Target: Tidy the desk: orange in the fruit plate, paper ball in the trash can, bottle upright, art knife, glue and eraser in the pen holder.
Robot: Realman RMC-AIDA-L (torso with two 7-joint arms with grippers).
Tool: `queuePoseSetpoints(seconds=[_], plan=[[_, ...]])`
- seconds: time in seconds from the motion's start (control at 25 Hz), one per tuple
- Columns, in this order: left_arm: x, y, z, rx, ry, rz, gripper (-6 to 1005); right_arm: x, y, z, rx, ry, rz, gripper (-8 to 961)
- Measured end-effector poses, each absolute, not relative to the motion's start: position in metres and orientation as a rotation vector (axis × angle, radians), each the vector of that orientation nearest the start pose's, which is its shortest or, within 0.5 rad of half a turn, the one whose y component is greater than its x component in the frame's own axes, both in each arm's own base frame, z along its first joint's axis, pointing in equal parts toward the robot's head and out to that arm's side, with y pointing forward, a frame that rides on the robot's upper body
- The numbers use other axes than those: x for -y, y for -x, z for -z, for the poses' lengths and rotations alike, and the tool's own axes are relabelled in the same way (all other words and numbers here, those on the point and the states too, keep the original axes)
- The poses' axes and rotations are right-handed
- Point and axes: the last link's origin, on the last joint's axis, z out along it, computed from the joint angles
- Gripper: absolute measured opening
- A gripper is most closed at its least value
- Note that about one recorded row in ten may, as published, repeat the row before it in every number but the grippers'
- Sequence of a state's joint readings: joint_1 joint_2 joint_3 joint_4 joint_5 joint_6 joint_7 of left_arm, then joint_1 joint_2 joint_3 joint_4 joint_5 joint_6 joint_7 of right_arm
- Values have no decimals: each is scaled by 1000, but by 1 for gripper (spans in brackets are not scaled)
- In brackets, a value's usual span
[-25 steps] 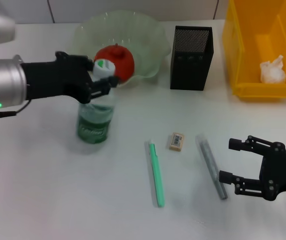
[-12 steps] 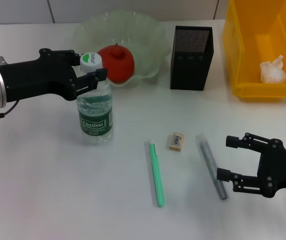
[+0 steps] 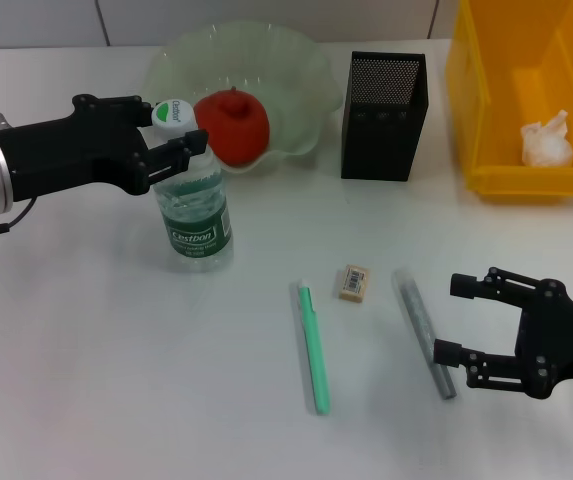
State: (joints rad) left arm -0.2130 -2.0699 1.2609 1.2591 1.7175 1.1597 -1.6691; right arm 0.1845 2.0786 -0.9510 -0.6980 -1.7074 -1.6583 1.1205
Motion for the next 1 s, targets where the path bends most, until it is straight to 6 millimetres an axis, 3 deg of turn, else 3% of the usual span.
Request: queuePoseSetpoints(seconds=[0.32,0.56,0.68,0.76,0.8,0.88,0.96,1.0], plan=[[-332,226,-21,422,2508,536,503,-235,-303,6,-516,2692,-840,814],[-325,227,-31,352,2442,624,648,-239,-301,-1,-535,2688,-831,813],[-312,233,-41,302,2386,695,718,-246,-294,-14,-591,2683,-832,813],[-302,239,-41,266,2382,717,759,-251,-282,-28,-637,2706,-830,813],[-293,245,-38,236,2393,722,780,-258,-263,-45,-668,2746,-788,813],[-276,257,-25,205,2436,725,821,-263,-254,-52,-676,2761,-753,813],[-262,269,-12,189,2473,736,820,-274,-231,-61,-745,2811,-616,814],[-254,278,-3,205,2478,755,820,-286,-204,-64,-792,2853,-435,814]])
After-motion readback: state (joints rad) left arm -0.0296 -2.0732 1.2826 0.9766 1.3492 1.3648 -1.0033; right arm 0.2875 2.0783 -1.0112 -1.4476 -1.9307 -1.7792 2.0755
